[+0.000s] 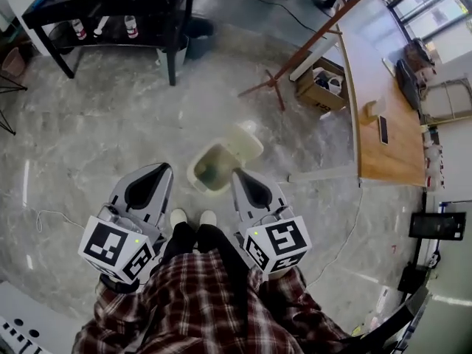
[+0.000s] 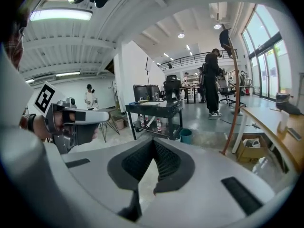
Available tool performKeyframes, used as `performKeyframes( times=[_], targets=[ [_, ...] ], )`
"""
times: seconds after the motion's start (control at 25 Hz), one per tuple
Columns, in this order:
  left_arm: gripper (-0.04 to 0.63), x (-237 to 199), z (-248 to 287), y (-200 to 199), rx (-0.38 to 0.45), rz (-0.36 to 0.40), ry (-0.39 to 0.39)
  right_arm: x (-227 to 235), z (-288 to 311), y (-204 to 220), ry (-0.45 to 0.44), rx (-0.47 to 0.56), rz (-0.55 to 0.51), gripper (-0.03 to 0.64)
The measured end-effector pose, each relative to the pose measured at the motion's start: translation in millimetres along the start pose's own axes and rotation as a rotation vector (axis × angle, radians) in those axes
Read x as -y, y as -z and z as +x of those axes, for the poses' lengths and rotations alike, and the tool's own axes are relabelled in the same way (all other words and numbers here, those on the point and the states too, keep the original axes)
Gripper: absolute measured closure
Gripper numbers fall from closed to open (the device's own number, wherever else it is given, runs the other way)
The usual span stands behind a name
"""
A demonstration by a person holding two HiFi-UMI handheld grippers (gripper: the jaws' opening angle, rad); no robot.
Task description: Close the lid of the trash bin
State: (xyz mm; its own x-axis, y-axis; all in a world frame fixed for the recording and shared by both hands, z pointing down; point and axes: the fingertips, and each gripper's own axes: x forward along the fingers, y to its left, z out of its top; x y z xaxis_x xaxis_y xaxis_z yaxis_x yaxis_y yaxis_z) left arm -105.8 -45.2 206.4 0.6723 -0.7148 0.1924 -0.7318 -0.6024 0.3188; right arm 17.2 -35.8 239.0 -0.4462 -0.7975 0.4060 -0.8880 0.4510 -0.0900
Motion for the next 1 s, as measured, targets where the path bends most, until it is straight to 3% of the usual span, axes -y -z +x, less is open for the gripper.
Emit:
performKeyframes(
  times=[0.24,0.52,1.0],
  targets=[
    [0.586,6,36,18,-0.040,-0.022,0.043,51,12,33,0.068,-0.088,0.016,0.606],
    [0.584,-8,58,38,-0.079,-0.064,0.007,124,53,72,0.093,-0.218,-0.006,0.606],
    [0.586,-27,101,129,-0.184,-0.178,-0.027,232,149,189,0.072,-0.483,0.033,0.604]
  ],
)
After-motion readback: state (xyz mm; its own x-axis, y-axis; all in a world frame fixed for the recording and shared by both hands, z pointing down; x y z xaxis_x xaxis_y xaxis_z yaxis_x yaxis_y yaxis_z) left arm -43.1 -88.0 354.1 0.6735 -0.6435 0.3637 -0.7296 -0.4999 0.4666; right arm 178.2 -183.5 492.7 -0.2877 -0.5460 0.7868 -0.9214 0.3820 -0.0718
